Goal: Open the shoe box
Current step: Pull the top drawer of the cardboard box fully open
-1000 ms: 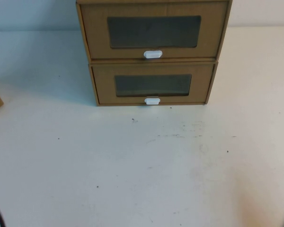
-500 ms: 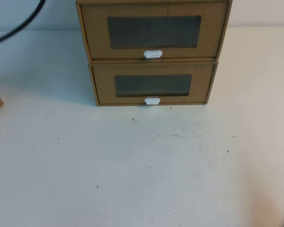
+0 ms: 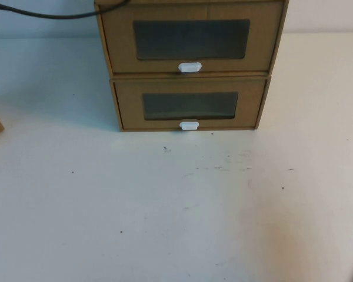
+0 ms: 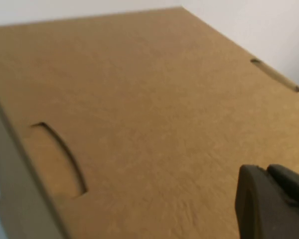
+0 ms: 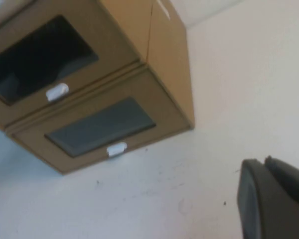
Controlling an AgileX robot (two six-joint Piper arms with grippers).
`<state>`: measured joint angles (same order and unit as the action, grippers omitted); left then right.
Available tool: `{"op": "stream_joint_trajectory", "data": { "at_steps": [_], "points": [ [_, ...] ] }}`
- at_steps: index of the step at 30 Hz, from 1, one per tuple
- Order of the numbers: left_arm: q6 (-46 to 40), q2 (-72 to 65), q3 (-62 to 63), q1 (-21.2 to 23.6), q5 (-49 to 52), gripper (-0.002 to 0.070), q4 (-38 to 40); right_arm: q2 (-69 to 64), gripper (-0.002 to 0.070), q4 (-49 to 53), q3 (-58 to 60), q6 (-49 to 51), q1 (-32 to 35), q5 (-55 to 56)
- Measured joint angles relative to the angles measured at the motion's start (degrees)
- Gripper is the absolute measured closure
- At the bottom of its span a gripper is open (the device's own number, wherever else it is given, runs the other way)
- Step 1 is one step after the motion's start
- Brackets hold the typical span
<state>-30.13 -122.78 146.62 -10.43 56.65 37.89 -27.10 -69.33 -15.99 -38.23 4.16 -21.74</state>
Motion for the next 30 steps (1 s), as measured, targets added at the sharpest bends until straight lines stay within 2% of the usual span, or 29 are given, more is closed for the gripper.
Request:
{"op": "stream_joint_trajectory", "data": {
  "at_steps": [6, 13, 16, 19, 22, 24, 27, 30],
  "points": [
    [0.0, -7.9, 4.9, -2.3, 0.1, 0.0679, 0.2, -17.0, 0.0694, 1.8, -10.3, -6.4, 0.0, -9.3],
    [0.0, -8.7, 5.3, -1.5, -1.0, 0.0679, 0.1, -28.8, 0.0694, 2.6, -20.4, -12.8, -0.3, -12.4],
    [0.0, -8.7, 5.3, -0.9, -1.0, 0.0679, 0.0, -32.7, 0.0694, 4.4, -23.7, -13.2, -3.3, -12.4],
    [0.0, -8.7, 5.3, -0.6, -1.0, 0.0679, 0.0, -36.3, 0.0694, 8.9, -27.5, -11.6, -10.1, -11.4],
    [0.0, -8.7, 5.3, -0.6, -0.6, 0.0679, 0.0, -40.1, 0.0694, 18.1, -31.4, -5.3, -17.9, -8.9],
    [0.0, -8.7, 5.3, -0.6, -0.5, 0.0679, 0.7, -42.5, 0.0694, 27.8, -34.3, 2.7, -23.2, -7.9],
    [0.0, -8.7, 5.4, -0.6, -0.4, 0.0679, 1.6, -45.7, 0.0694, 46.6, -38.7, 19.3, -29.2, -9.2],
    [0.0, -8.7, 5.4, -0.6, -0.2, 0.0679, 1.8, -48.6, 0.0694, 69.3, -43.5, 40.4, -34.4, -16.6]
  ]
}}
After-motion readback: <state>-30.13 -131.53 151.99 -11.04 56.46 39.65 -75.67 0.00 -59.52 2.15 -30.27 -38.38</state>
